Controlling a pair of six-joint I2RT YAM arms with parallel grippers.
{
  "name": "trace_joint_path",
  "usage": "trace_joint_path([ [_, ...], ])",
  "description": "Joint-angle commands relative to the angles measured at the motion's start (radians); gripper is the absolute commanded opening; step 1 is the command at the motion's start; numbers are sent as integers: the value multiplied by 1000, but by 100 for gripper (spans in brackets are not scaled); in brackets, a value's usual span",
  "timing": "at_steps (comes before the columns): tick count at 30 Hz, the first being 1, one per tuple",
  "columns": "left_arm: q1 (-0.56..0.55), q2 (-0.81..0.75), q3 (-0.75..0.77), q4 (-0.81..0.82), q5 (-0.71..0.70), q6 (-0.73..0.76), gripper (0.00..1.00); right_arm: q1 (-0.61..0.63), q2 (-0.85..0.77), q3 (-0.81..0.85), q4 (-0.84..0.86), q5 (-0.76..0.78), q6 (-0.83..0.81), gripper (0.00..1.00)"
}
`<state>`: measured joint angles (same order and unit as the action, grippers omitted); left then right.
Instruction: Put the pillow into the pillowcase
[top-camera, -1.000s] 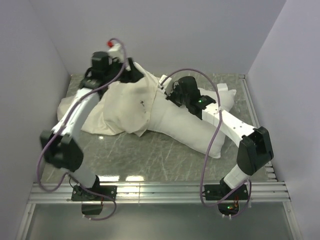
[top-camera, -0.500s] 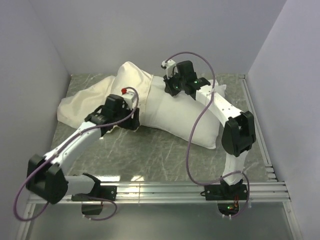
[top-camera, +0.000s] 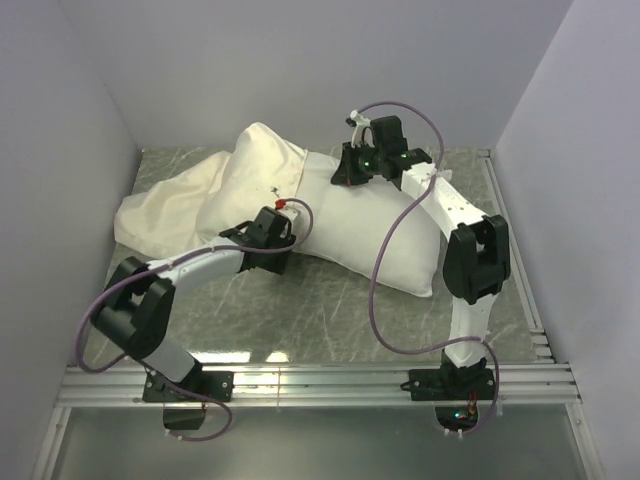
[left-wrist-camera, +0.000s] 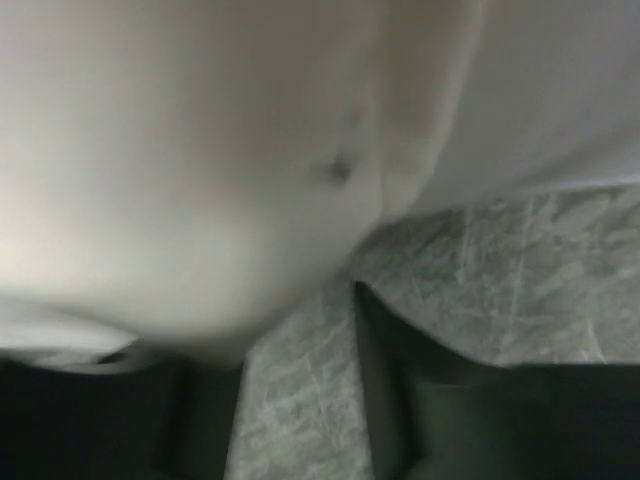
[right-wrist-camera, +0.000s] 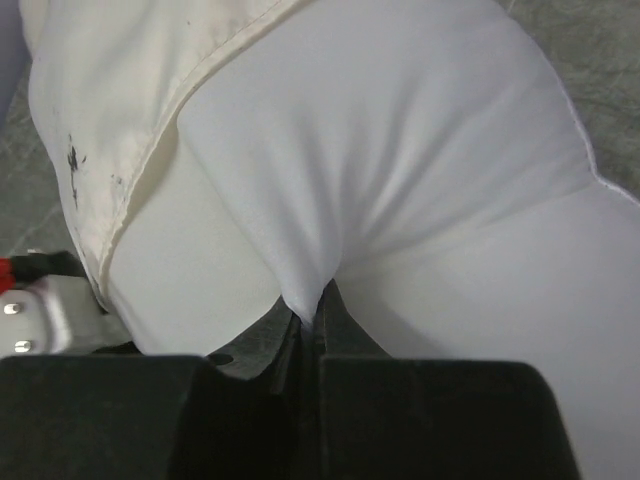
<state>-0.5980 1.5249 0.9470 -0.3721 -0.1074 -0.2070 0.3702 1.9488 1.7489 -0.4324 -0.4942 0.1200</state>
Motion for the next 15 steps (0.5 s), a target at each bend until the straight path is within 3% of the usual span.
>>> trace_joint_path([
  [1, -11, 61, 47, 91, -55, 3, 42, -4, 4, 35, 43, -110, 86, 0],
  [2, -11, 76, 53, 104, -51, 9, 16, -5, 2, 34, 38, -112, 60, 0],
  [3, -10, 84, 62, 101, -51, 5, 5, -5, -5, 37, 23, -89, 32, 1],
  [4, -11, 87, 85, 92, -51, 0, 0, -1, -11, 47, -24, -66, -3, 14],
  [6, -9, 67, 93, 85, -48, -5, 0, -2, -77, 28, -40, 32, -96, 33],
  [7, -9, 51, 82, 91, -43, -3, 0, -10, -114, -39, -2, 58, -111, 55],
  [10, -9, -43, 56, 107, 4, 1, 0, -13, -275, -156, 66, 138, -232, 75],
  [13, -9, -138, 27, 84, 141, -11, 0, -11, -396, -209, 60, 150, -316, 77],
  [15, -9, -250, -8, 85, 204, -23, 24, 4, -482, -239, 54, 167, -414, 77],
])
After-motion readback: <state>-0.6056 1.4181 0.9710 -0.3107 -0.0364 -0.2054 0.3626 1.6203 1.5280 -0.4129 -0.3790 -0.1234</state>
